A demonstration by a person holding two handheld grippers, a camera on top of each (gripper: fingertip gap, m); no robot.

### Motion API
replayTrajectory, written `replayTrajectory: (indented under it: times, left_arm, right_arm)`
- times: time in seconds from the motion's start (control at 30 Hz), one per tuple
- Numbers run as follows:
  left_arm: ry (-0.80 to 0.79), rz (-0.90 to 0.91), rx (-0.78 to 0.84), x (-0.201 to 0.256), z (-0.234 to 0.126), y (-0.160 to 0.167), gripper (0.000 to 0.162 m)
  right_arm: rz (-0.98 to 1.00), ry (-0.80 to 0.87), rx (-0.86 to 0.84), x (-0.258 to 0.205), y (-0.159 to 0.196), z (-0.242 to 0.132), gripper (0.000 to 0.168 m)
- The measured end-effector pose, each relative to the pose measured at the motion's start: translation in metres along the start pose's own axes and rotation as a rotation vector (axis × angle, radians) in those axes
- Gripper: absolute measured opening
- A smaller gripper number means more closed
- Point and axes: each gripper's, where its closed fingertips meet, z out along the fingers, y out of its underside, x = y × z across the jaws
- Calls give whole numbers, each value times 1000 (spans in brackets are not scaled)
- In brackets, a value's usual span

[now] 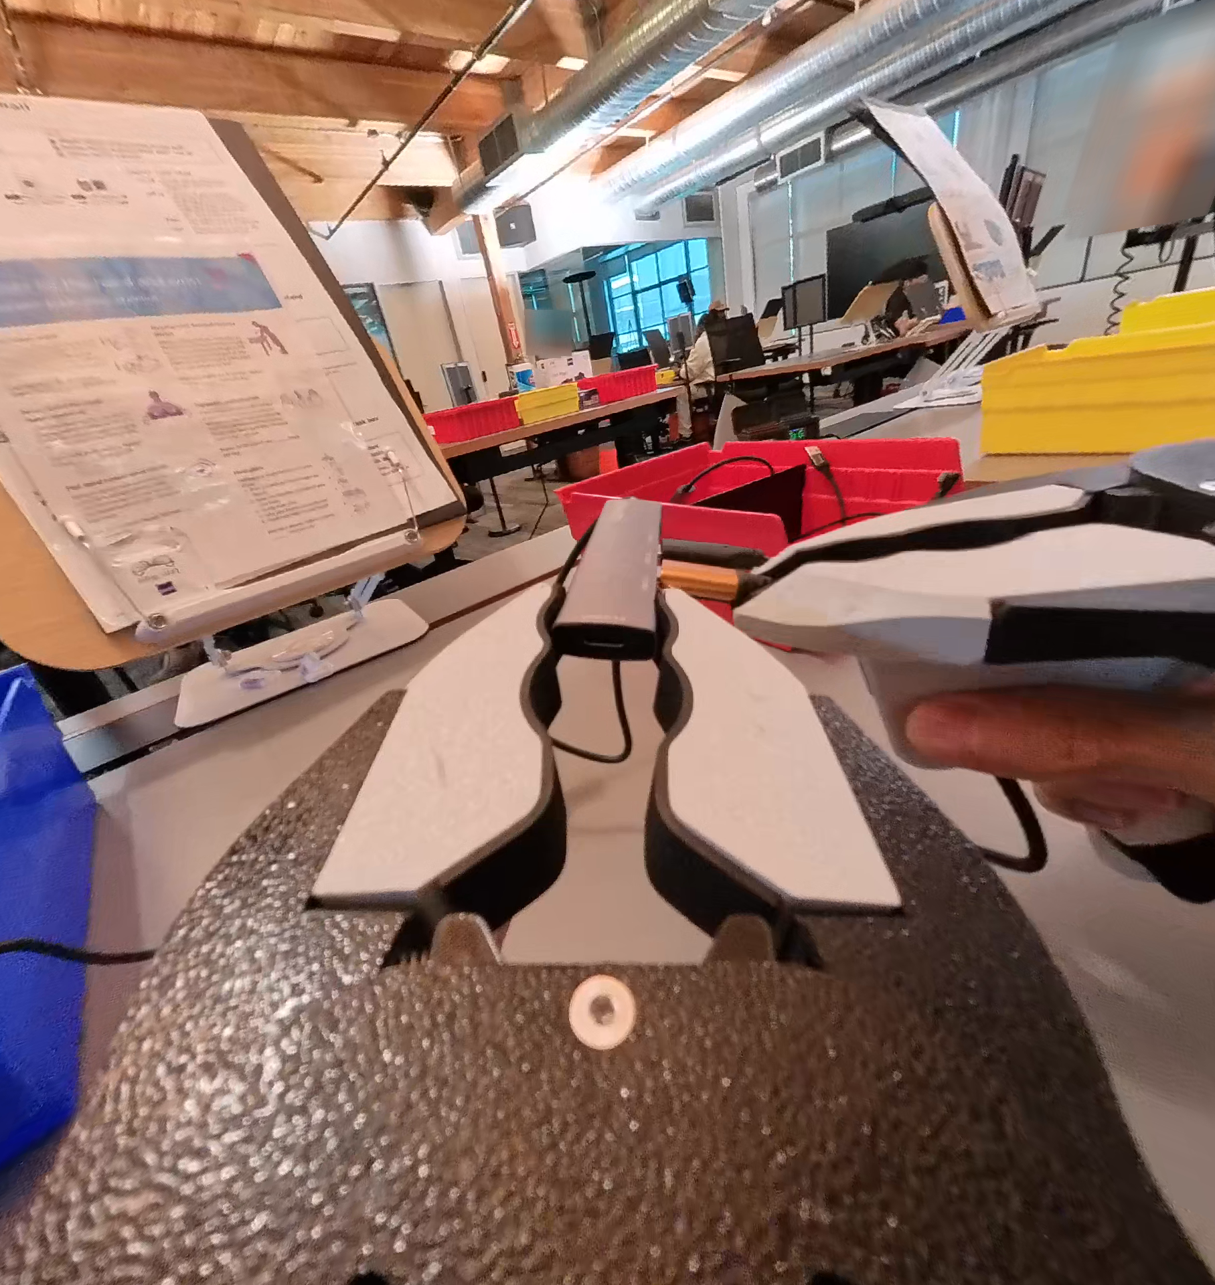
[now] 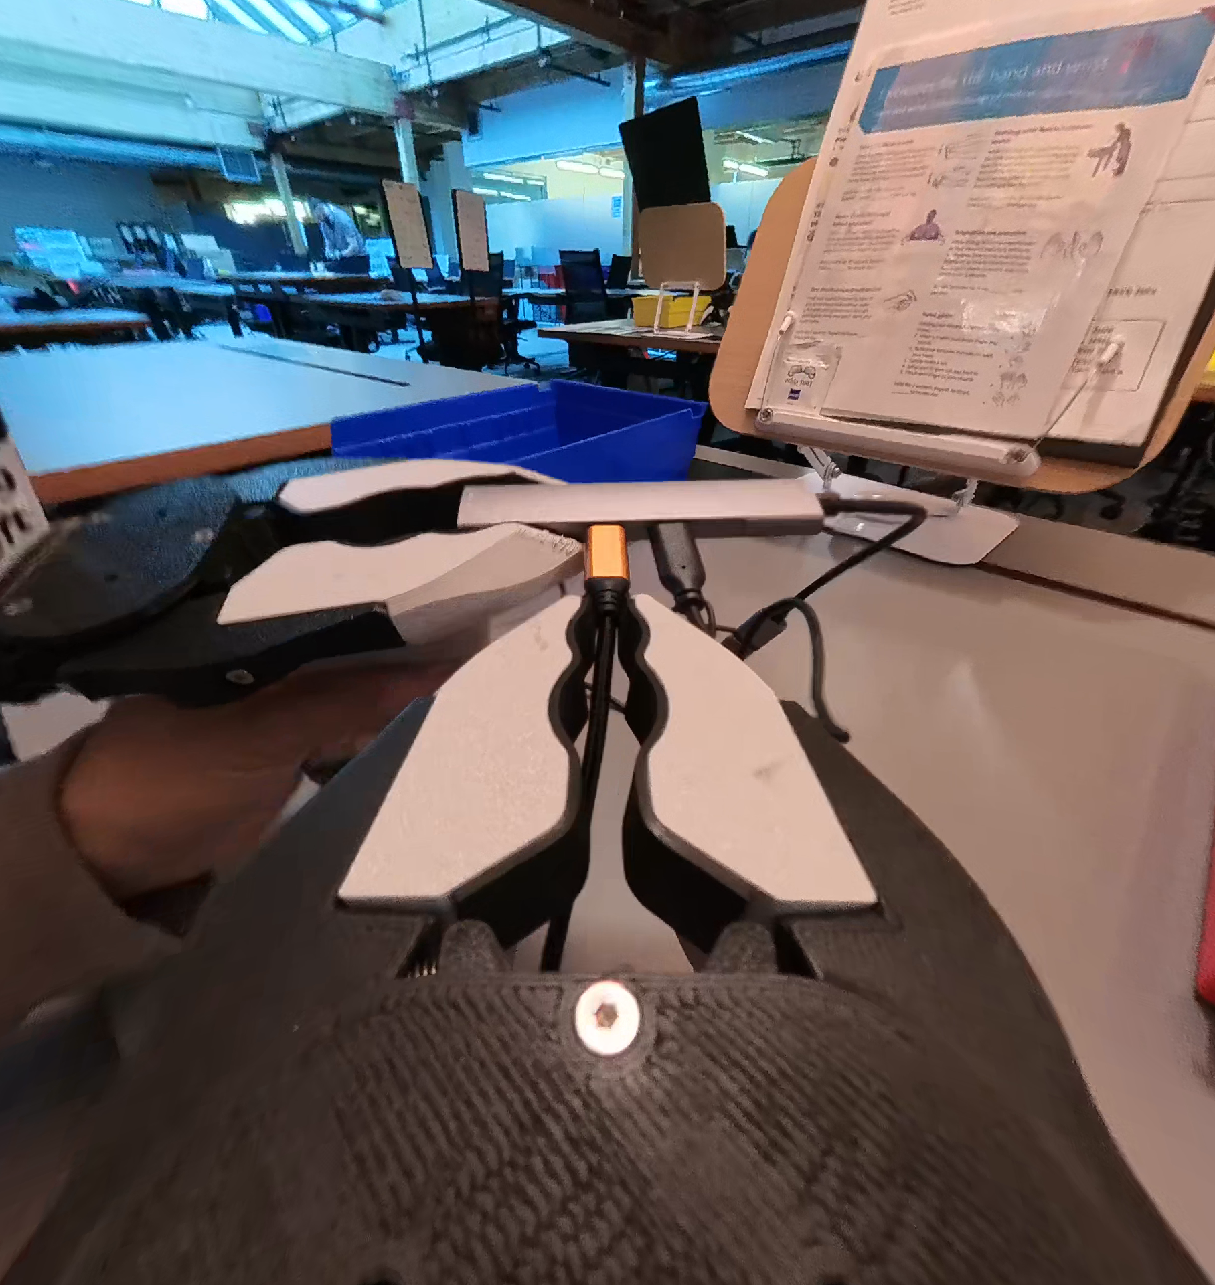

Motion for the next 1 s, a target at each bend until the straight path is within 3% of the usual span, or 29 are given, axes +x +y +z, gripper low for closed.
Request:
replayTrajectory:
  times: [0.07, 0.2, 0.3, 0.67, 0.87, 1.0]
  left_arm:
    - [5, 1, 3, 1, -1, -2, 24]
    - [-3, 162, 28, 5, -1, -6, 24]
    - [18, 65, 71, 4, -3, -16, 24]
    - [16, 18, 82, 3, -3, -14, 24]
    - [31, 5, 67, 5, -2, -7, 24]
    - [-10, 54, 40, 0, -2, -5, 24]
  right_arm:
    - [-36, -9, 13, -1, -2, -2, 8]
    - [119, -45, 45, 0, -4, -7, 7]
    - [230, -91, 145, -5, -18, -6, 8]
    - [73, 62, 204, -2, -21, 3, 13]
    - [99, 29, 191, -1, -18, 4, 12]
    - [5, 28, 129, -3, -20, 5, 12]
